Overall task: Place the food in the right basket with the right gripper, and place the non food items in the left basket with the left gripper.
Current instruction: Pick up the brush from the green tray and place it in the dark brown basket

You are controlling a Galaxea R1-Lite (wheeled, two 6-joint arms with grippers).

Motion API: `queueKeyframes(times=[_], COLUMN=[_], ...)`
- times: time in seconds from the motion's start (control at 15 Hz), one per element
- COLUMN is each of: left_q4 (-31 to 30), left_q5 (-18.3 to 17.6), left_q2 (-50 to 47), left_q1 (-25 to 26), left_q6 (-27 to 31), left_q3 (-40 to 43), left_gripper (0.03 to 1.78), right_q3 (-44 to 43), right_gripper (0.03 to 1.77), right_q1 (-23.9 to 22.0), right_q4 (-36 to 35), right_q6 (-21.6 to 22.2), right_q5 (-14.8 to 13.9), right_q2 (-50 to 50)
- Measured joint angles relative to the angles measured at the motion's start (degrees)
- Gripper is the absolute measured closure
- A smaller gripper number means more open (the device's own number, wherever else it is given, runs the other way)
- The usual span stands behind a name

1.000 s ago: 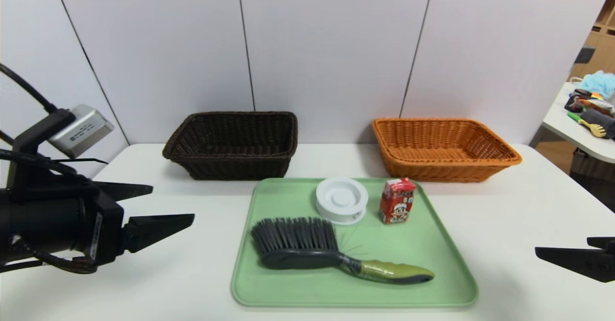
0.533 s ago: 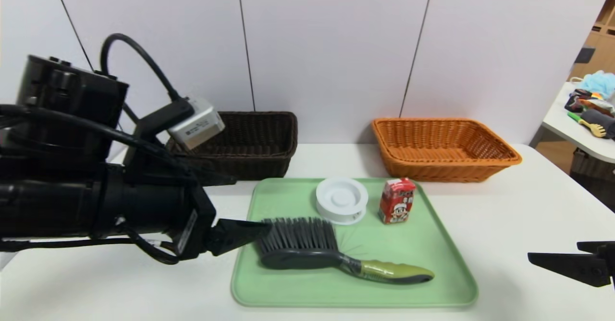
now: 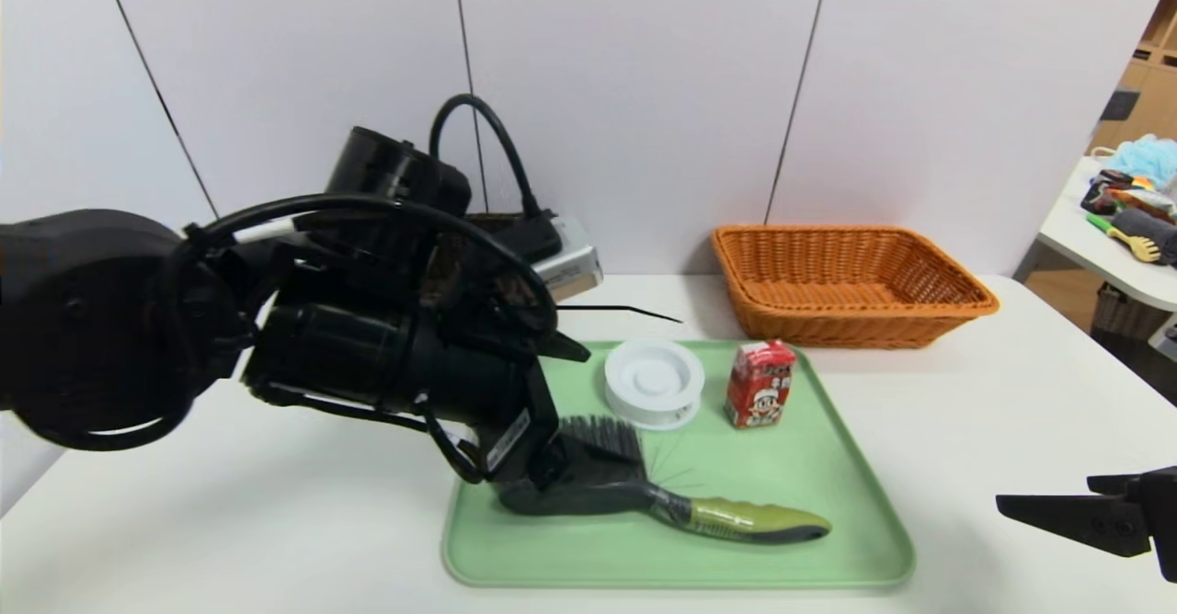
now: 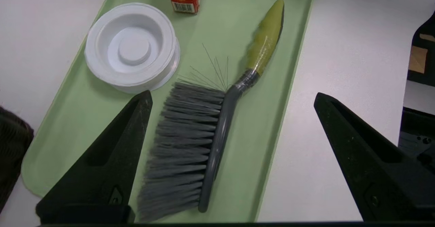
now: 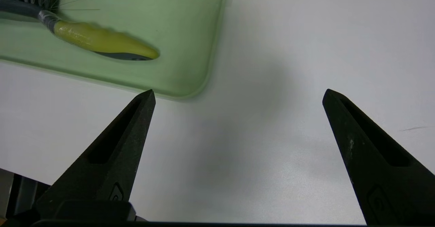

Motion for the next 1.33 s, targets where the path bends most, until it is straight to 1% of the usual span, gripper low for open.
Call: queueKeyframes(times=[0.13, 0.4, 0.53, 0.73, 1.07, 1.33], left_q4=[0.04, 0.15, 0.26, 1.5, 10.95, 19.49], left_q5=[-1.07, -7.19, -8.7, -8.87, -8.41, -5.24], left_q2=[3.12, 8.44, 10.72, 13.99, 18.36, 21.09], left_q1=[-1.32, -2.45, -3.3, -5.53, -8.18, -8.86], left_q6=[2.36, 4.52, 6.06, 6.47, 6.34, 6.31], left_q3=[-2.56, -6.64, -8.16, -11.34, -19.54, -25.11], left_gripper=[0.12, 0.12, 0.12, 0.12, 0.12, 0.12], right_q3=[0.28, 1.27, 1.49, 1.72, 2.32, 2.29], right_gripper=[0.1, 0.1, 0.1, 0.1, 0.1, 0.1], right_q1=[0.0, -0.13, -0.24, -0.59, -0.96, -0.96], right_q4=[-0.06, -0.04, 0.0, 0.0, -0.12, -0.15], right_q6=[0.0, 0.07, 0.07, 0.11, 0.16, 0.18], right_q5=[-0.05, -0.02, -0.05, -0.02, -0.05, 0.05], right_q2=[0.35, 0.68, 0.82, 0.99, 1.23, 1.78])
